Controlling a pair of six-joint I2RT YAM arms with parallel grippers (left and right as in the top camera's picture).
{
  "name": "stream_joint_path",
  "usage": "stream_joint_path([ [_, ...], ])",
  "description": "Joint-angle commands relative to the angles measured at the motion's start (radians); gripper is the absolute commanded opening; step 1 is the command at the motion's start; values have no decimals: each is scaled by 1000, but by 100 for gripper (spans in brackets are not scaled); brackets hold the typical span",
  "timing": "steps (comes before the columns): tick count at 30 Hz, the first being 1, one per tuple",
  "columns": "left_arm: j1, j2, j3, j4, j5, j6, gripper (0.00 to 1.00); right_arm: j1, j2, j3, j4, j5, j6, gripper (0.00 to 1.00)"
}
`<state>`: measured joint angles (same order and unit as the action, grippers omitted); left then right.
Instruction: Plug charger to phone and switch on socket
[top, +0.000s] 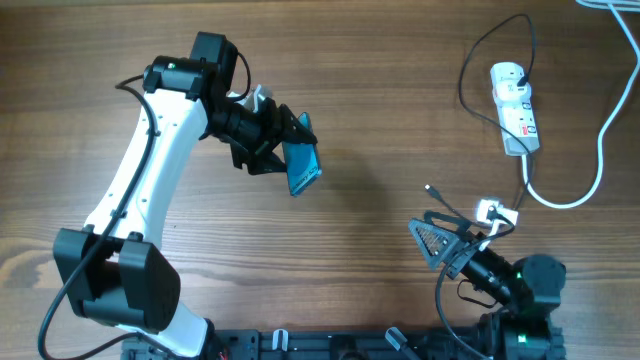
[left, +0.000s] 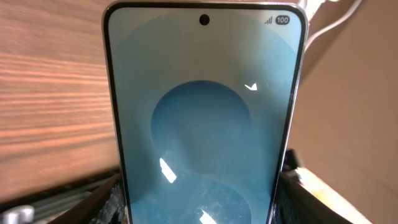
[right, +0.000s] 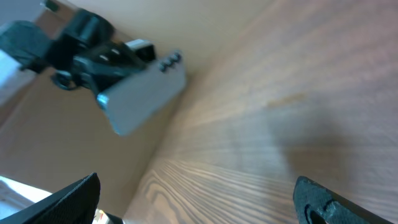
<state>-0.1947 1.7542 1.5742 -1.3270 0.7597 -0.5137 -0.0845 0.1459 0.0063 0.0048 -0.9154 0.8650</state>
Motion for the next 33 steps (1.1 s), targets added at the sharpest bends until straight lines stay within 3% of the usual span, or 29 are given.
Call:
stream_joint_path([
  [1, 0, -7, 22, -1, 232, -71, 41, 4, 174, -1, 6, 2, -192, 100],
  [7, 0, -6, 22, 61, 229, -106, 44, 165, 184, 29, 39, 41, -146, 100],
  [13, 0, -6, 22, 201, 127, -158, 48, 302, 242, 189, 24, 266, -167, 100],
  [15, 0, -6, 22, 217, 48, -210, 47, 357, 359, 268, 24, 311, -238, 100],
  [19, 0, -6, 22, 240, 45, -255, 47, 488, 631, 425, 54, 431, -352, 99],
  [26, 0, -6, 21, 247, 26, -258, 47, 813, 1009, 480, 552, 898, -343, 100],
  [31, 0, -6, 21, 247, 7, -257, 47, 828, 1199, 628, 593, 900, -305, 99],
  [33, 0, -6, 21, 246, 7, -257, 47, 828, 1244, 679, 592, 900, -304, 93],
])
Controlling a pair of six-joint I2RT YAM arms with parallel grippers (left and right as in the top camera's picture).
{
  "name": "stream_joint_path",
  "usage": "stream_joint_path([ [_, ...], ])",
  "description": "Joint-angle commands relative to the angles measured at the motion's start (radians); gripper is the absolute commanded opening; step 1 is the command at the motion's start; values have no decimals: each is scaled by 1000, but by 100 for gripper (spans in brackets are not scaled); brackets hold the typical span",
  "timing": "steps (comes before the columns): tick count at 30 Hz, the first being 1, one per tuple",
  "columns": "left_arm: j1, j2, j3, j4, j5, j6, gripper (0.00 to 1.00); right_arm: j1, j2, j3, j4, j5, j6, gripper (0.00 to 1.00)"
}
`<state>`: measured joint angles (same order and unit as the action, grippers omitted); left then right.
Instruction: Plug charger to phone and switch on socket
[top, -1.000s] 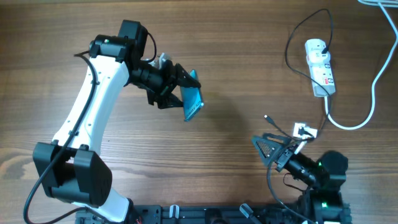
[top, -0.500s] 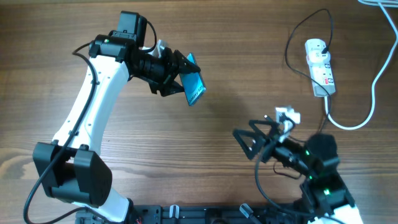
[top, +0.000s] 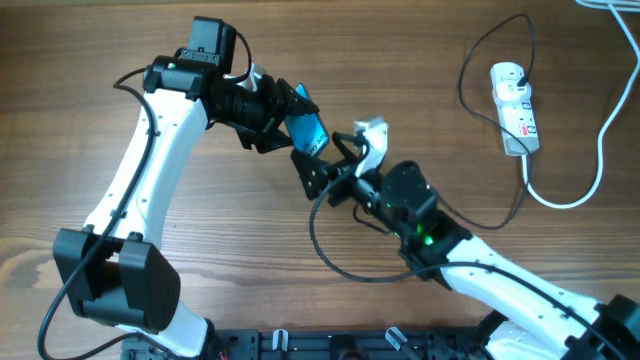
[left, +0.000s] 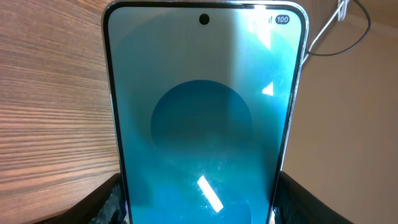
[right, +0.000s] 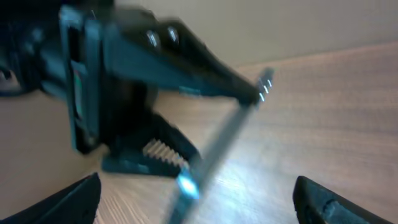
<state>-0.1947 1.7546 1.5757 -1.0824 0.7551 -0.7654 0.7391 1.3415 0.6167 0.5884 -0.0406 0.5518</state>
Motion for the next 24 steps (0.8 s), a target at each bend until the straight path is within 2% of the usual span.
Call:
stream_joint_path([
  [1, 0, -7, 20, 2, 12, -6, 47, 4, 74, 94, 10, 26, 29, 87],
  [9, 0, -7, 20, 2, 9, -5, 47, 4, 125, 103, 27, 26, 106, 49],
  [18, 0, -7, 20, 2, 9, -5, 47, 4, 125, 103, 21, 18, 245, 33],
  [24, 0, -7, 20, 2, 9, -5, 47, 4, 125, 103, -27, -10, 240, 25],
])
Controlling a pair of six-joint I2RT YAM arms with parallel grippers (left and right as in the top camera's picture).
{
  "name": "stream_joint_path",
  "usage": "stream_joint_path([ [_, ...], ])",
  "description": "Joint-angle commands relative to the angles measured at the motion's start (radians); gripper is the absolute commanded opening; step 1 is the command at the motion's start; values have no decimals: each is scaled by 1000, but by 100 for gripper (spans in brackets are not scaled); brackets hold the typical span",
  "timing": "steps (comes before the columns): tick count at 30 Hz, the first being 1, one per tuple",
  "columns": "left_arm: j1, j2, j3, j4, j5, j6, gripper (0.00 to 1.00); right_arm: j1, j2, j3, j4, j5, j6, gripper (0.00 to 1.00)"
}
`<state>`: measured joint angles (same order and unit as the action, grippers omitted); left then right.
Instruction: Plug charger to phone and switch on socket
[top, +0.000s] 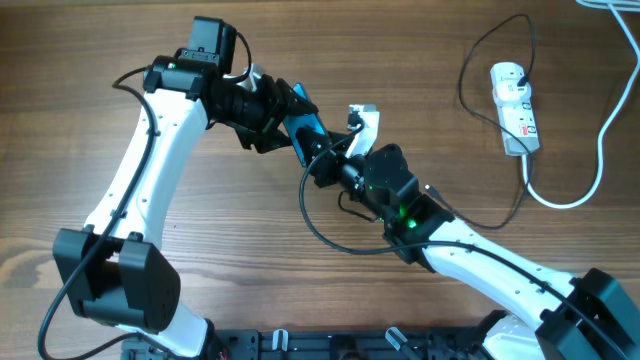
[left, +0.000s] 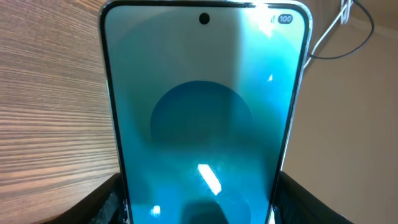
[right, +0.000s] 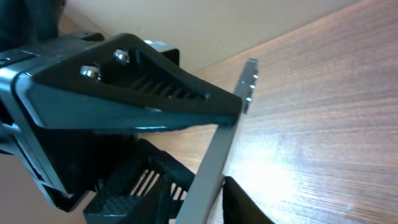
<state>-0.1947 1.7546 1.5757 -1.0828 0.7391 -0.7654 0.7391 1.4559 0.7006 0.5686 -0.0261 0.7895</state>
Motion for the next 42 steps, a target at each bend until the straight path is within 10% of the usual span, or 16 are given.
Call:
stream_joint_path([
  [1, 0, -7, 20, 2, 25, -4, 47, 4, 10, 19, -7, -23, 1, 23],
  [16, -50, -7, 20, -9, -76, 2, 52, 4, 10, 19, -7, -24, 3, 7],
  [35, -50, -7, 20, -9, -118, 2, 100, -1, -15, 19, -72, 4, 21, 5],
  [42, -50, -7, 20, -35, -141, 3, 100, -64, -370, 19, -671, 46, 198, 5],
])
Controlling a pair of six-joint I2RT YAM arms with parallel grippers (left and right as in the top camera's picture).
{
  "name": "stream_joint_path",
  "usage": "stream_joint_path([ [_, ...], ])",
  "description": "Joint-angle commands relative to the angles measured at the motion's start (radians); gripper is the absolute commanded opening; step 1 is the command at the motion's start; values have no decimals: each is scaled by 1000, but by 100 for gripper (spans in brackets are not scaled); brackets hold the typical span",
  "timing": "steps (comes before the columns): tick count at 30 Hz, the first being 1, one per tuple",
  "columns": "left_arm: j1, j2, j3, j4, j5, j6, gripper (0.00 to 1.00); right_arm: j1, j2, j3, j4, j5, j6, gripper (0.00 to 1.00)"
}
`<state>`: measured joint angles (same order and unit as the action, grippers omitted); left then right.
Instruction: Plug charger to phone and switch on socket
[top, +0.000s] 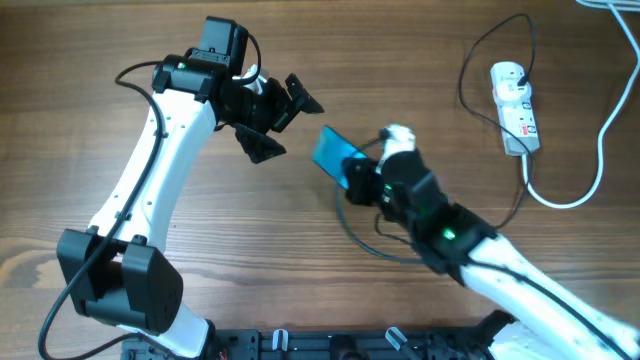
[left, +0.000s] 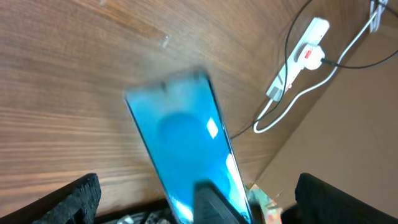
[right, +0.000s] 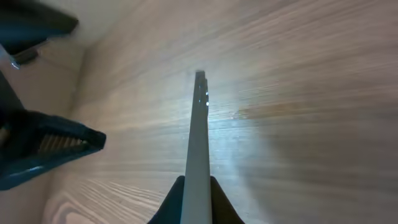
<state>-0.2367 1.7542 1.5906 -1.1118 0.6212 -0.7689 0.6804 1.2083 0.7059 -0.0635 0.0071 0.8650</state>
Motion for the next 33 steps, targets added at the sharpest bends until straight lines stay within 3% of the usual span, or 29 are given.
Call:
stream_joint_path([
  [1, -8, -6, 5, -19, -38, 6, 100, -5, -215, 14, -102, -20, 259, 5],
  [3, -7, -6, 5, -80, -87, 6, 100, -5, -322, 14, -179, -104, 460, 5],
  [7, -7, -6, 5, -229, -257, 6, 100, -5, -439, 14, -185, -388, 630, 5],
  [9, -7, -6, 5, -243, -264, 6, 100, -5, -458, 14, -185, -390, 639, 5],
  [11, -7, -6, 5, -243, -264, 5, 100, -5, -459, 14, -211, -409, 826, 4],
  [14, 25, -12, 5, -243, -239, -7, 97, -5, -433, 14, -393, -320, 1155, 5],
  [15, 42, -16, 5, -243, -213, -7, 97, -8, -407, 14, -424, -291, 1206, 4],
  [19, 167, -59, 5, -253, 24, -6, 97, -8, -271, 14, -270, -254, 1207, 5],
  [23, 162, -81, 5, -318, 224, -6, 95, -8, -55, 14, 32, -264, 1206, 4],
  [26, 97, -80, 5, -316, 246, -110, 93, -8, 72, 14, 300, -330, 1207, 5],
  [29, 83, -80, 5, -247, 245, -138, 91, -8, 84, 14, 409, -330, 1207, 5],
  [33, 83, -80, 5, -204, 211, -186, 69, -8, 84, 14, 454, -385, 1206, 5],
])
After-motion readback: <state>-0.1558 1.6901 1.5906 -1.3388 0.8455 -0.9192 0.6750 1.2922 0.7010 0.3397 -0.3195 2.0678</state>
